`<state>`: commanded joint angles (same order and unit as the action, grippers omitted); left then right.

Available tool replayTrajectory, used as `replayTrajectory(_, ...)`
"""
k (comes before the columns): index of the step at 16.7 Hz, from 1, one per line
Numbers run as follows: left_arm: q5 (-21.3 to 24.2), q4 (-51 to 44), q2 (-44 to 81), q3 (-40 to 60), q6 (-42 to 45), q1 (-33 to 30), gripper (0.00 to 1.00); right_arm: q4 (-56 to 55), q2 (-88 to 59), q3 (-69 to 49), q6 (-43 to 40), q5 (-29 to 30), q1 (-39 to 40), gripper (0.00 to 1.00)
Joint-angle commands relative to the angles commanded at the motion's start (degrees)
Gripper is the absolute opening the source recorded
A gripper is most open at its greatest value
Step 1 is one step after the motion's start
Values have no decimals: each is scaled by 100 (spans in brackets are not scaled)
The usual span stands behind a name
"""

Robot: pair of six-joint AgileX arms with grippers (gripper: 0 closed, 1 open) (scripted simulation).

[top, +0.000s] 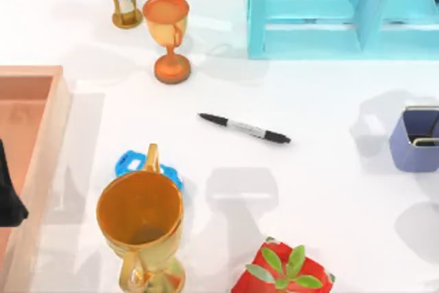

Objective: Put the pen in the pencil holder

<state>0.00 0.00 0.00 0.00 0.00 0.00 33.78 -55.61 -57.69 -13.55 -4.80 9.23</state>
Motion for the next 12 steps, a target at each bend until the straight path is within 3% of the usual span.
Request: replayTrajectory(12,0,0,0,0,0,0,100,4457,-7178,-7502,-1805,-788,1143,100)
